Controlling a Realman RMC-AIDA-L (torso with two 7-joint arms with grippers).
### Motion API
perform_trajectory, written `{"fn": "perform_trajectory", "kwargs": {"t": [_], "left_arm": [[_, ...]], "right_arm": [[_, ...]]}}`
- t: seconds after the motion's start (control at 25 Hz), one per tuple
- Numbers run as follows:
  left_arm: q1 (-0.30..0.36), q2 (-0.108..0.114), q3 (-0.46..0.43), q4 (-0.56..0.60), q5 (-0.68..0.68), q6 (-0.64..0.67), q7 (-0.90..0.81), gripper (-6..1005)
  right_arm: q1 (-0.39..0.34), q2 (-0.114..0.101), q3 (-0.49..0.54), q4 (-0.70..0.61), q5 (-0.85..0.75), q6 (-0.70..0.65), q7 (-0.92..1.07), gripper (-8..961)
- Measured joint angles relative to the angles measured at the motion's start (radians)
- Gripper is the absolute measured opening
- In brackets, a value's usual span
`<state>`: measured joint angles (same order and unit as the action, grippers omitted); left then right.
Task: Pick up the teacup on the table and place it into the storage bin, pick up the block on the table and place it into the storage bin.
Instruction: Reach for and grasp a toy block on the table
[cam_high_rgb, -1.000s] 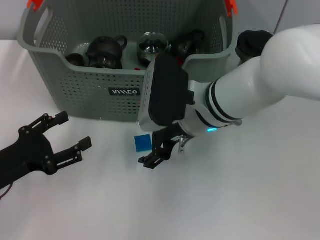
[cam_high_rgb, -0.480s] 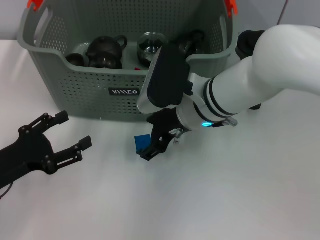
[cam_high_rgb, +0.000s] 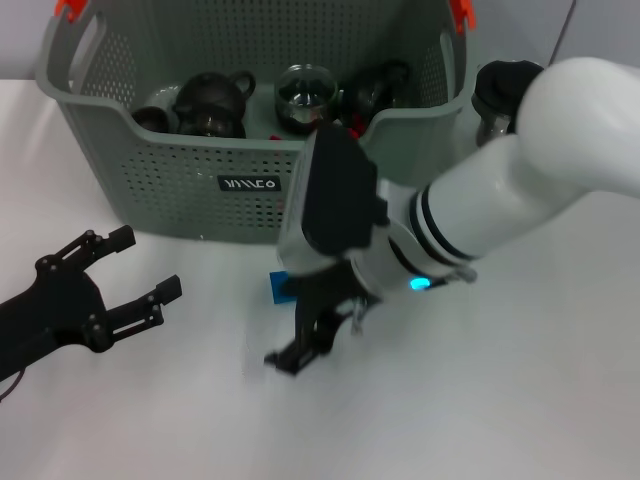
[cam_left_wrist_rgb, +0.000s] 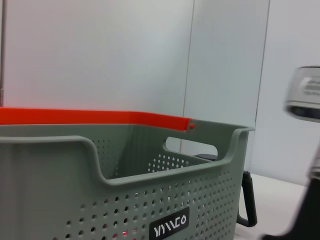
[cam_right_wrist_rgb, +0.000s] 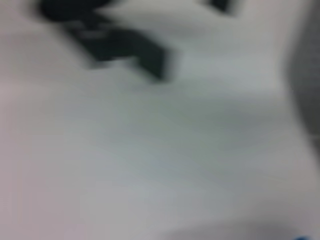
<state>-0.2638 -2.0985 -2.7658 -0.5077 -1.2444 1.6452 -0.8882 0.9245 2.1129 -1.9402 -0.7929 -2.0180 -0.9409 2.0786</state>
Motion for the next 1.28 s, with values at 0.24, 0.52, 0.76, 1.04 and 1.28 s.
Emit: {"fn": "perform_trajectory", "kwargs": {"t": [0.24,0.52,0.76,1.04,1.28], "left_arm": [[0.003,0.000,0.000,0.000,0.000,-0.001,0.000,890],[-0.014,0.003,0.000,0.000,0.000,-0.001,-0.010,890],[-0.039,0.008,0.011,-0.005,0.002,-0.011,-0.064,891],[-0.095,0.023,0.160,-0.168,0.109,-0.007,-0.371,891],[-0.189,0.024,0.433,-0.500,0.286,0.037,-0.696,890]], "right_arm": [[-0.196,-0.022,0.068,-0.299,-0.053,-0.190,-0.039,944],[-0.419,-0.024,0.317,-0.486,0.034,-0.464,-0.232,944],[-0.505,-0.017,0.616,-0.230,0.284,-0.567,-0.624,944],[-0.508,-0.025,0.890,0.145,0.384,-0.630,-1.045,945],[-0.540,-0.025,0.910,0.161,0.384,-0.650,-1.129,945]]}}
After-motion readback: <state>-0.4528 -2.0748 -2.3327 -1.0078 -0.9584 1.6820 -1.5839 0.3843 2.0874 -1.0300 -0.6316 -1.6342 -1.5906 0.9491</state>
